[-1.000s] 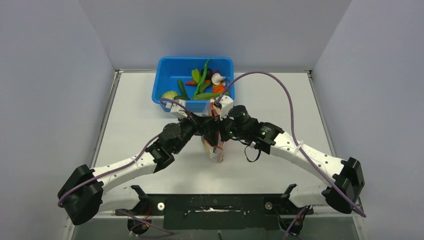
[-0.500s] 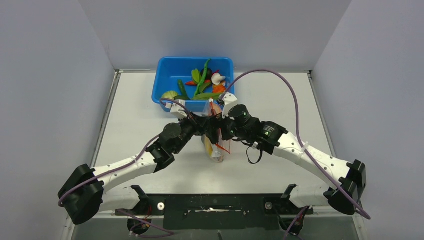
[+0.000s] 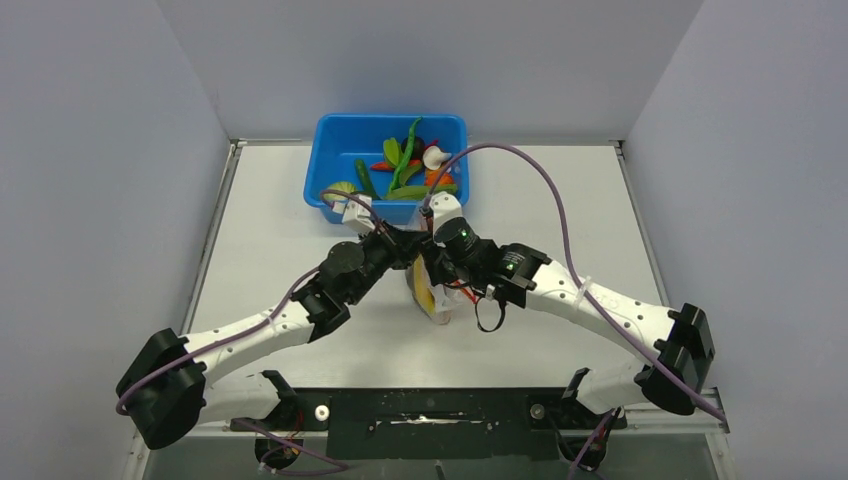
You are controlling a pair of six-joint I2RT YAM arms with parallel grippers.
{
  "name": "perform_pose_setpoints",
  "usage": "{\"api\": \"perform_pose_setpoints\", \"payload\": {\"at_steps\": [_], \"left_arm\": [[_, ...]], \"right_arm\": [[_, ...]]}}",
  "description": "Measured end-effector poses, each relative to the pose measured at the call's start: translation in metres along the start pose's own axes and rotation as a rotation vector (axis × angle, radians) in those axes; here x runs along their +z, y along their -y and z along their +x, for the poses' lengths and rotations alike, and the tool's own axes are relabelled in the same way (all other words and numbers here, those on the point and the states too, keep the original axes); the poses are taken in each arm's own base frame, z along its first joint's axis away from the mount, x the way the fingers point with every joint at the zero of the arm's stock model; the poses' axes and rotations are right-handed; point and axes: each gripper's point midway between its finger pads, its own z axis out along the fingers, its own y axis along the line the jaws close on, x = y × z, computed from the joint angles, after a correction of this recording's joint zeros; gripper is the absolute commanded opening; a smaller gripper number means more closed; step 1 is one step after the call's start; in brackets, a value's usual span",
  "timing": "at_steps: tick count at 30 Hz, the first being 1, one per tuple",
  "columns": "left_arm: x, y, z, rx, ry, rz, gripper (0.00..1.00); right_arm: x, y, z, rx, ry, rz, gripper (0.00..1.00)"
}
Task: Place the food in the zip-top bag and seal the zipper
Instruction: Zip the zipper food storage bag at the center of the board.
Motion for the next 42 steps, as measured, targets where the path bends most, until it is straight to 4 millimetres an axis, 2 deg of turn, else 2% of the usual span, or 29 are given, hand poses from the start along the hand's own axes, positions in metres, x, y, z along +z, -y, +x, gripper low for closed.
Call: {"api": "perform_pose_setpoints", "payload": {"at_steps": [1, 3, 5, 9, 13, 16, 19, 22, 26, 29, 35, 40, 42], "left_arm": [[0.000, 0.002, 0.001, -0.003, -0.008, 0.007, 0.04], [-0.001, 0.004, 0.005, -0.005, -0.025, 0.017, 0.20], [-0.002, 0.005, 0.007, 0.005, -0.039, 0.025, 0.32], [-0.008, 0.005, 0.007, 0.065, -0.069, 0.034, 0.43], [-0.022, 0.002, -0.006, 0.163, -0.074, 0.031, 0.46], [-0.040, 0.011, -0.020, 0.247, -0.054, 0.097, 0.50], [-0.060, 0.025, -0.026, 0.357, -0.052, 0.198, 0.52], [-0.073, 0.036, -0.023, 0.486, -0.074, 0.293, 0.53], [-0.076, 0.025, -0.012, 0.599, -0.130, 0.309, 0.56], [-0.077, 0.012, -0.013, 0.613, -0.139, 0.307, 0.57], [-0.081, 0.004, -0.015, 0.648, -0.174, 0.380, 0.56], [-0.080, -0.005, -0.001, 0.644, -0.277, 0.467, 0.57], [-0.080, -0.002, 0.002, 0.630, -0.295, 0.514, 0.57]], "right_arm": [[0.001, 0.001, 0.000, -0.007, 0.003, 0.002, 0.25], [0.002, 0.001, 0.001, -0.025, 0.003, 0.002, 0.12], [0.000, 0.002, 0.001, -0.050, 0.005, -0.007, 0.00], [-0.011, 0.002, -0.006, -0.104, 0.034, -0.046, 0.00], [-0.034, 0.004, -0.015, -0.164, 0.085, -0.089, 0.00], [-0.048, 0.008, -0.014, -0.221, 0.108, -0.110, 0.00], [-0.058, 0.009, -0.008, -0.292, 0.107, -0.143, 0.00], [-0.064, 0.008, 0.003, -0.358, 0.091, -0.188, 0.00], [-0.076, 0.005, 0.018, -0.456, 0.082, -0.264, 0.00], [-0.087, 0.007, 0.024, -0.541, 0.094, -0.302, 0.00], [-0.105, 0.003, 0.026, -0.701, 0.117, -0.386, 0.04], [-0.114, -0.003, 0.020, -0.771, 0.150, -0.434, 0.04], [-0.117, -0.004, 0.021, -0.784, 0.157, -0.450, 0.04]]}}
